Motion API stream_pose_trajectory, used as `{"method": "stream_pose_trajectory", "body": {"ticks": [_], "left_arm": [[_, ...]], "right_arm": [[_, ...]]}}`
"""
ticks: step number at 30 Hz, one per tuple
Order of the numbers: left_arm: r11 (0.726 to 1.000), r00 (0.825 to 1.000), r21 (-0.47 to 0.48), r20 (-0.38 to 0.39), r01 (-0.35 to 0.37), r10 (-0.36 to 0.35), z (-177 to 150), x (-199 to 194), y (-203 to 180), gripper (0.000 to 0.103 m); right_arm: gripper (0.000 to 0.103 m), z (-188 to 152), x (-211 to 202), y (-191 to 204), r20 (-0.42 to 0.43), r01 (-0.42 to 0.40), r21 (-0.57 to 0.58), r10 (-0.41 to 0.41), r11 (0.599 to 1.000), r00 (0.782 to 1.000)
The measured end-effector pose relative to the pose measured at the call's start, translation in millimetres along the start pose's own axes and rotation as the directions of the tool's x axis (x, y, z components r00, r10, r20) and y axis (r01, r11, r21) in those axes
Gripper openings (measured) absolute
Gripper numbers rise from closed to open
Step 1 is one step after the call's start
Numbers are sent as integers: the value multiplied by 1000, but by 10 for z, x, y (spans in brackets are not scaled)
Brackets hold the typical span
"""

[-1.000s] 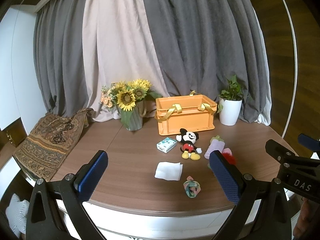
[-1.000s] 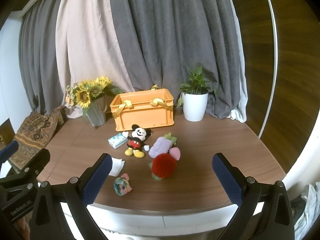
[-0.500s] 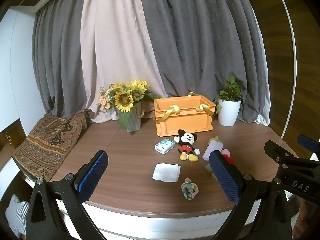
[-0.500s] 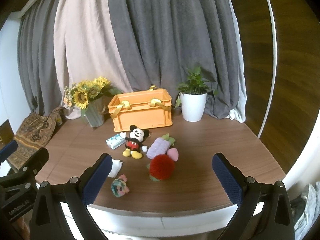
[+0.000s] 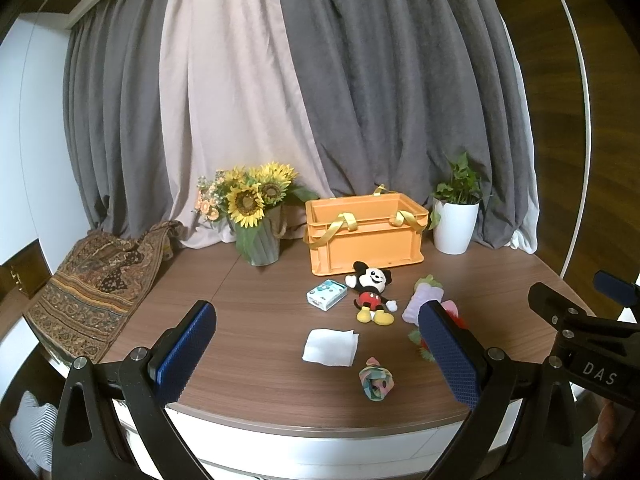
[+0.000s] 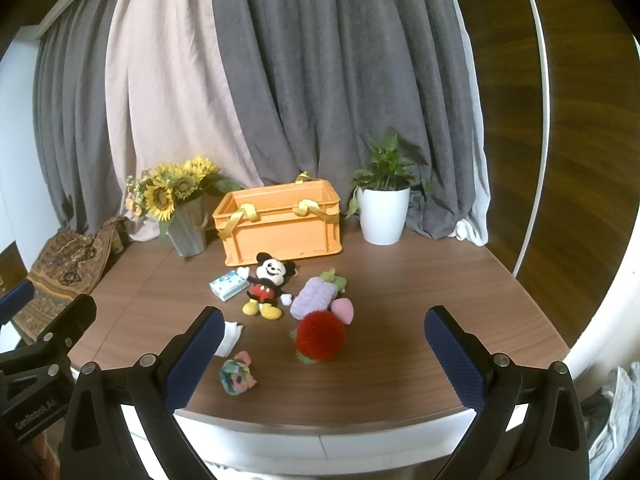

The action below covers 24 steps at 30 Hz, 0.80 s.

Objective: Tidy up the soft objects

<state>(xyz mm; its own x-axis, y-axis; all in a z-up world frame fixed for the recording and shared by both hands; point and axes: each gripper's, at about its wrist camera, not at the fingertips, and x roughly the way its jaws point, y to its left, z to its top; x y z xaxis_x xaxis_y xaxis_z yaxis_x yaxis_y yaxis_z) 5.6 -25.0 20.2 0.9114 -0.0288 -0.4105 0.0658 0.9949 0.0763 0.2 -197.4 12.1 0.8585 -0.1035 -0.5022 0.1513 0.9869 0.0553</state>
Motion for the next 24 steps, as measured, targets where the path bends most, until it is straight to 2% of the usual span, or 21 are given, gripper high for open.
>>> {"method": "stream_pose_trajectory", "body": {"ticks": [16, 24], "left_arm": [[1000, 1000, -1, -15, 9, -9, -73, 35, -19, 103], [999, 997, 16, -66, 32, -31, -237, 250, -88, 103]], "right_arm": [[102, -86, 33, -44, -6, -3, 1, 3, 1000, 1000], [102, -136, 254, -89, -40, -22, -7, 21, 1000, 999]]}}
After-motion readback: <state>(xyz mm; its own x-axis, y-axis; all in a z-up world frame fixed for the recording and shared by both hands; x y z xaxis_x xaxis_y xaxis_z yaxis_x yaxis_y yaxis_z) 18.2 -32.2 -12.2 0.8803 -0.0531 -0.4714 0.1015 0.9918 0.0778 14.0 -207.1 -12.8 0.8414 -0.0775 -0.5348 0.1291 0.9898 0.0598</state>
